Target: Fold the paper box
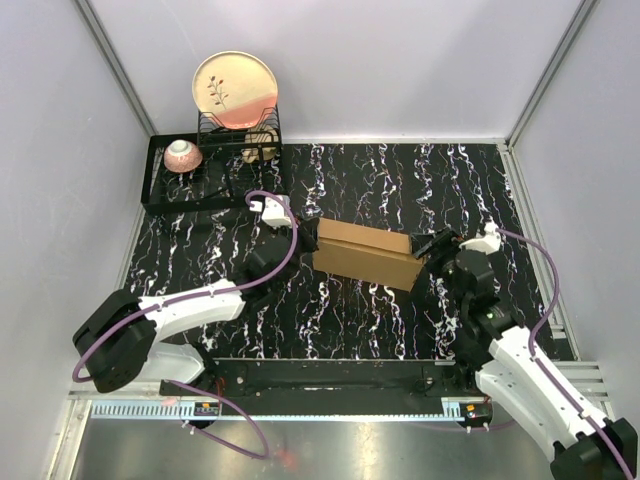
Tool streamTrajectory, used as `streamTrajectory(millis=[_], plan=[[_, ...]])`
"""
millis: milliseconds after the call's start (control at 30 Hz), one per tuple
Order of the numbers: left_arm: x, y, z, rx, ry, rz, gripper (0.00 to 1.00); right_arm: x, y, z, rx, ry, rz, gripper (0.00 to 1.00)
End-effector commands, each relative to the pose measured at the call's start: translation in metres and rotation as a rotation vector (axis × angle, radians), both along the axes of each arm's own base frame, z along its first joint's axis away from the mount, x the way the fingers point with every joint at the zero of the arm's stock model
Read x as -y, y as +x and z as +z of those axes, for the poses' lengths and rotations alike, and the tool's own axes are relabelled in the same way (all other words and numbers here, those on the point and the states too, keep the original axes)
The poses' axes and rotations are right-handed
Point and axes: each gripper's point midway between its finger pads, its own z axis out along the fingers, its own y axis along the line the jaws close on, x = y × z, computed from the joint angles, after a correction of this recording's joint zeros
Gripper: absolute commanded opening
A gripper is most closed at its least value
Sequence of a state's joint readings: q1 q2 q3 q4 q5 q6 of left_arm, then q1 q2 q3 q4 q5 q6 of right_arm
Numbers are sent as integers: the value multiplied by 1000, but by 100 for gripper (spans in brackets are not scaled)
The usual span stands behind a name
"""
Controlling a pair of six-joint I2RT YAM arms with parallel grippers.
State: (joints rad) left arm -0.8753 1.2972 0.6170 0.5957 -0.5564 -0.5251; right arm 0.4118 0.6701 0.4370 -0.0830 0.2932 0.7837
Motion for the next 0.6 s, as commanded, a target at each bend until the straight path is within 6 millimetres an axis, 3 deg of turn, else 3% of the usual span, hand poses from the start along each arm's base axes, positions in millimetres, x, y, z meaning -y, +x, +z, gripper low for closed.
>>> streamTrajectory(millis=[0,133,567], plan=[[-19,-15,-74,-165,210,18,13,3,-20,-53,-87,38,-5,77],[-19,-17,-80,-179,202,18,13,12,-28,-84,-92,71,-54,71],[-20,-24,-99,-205,170,36,15,28,-28,-98,-62,164,-180,74]])
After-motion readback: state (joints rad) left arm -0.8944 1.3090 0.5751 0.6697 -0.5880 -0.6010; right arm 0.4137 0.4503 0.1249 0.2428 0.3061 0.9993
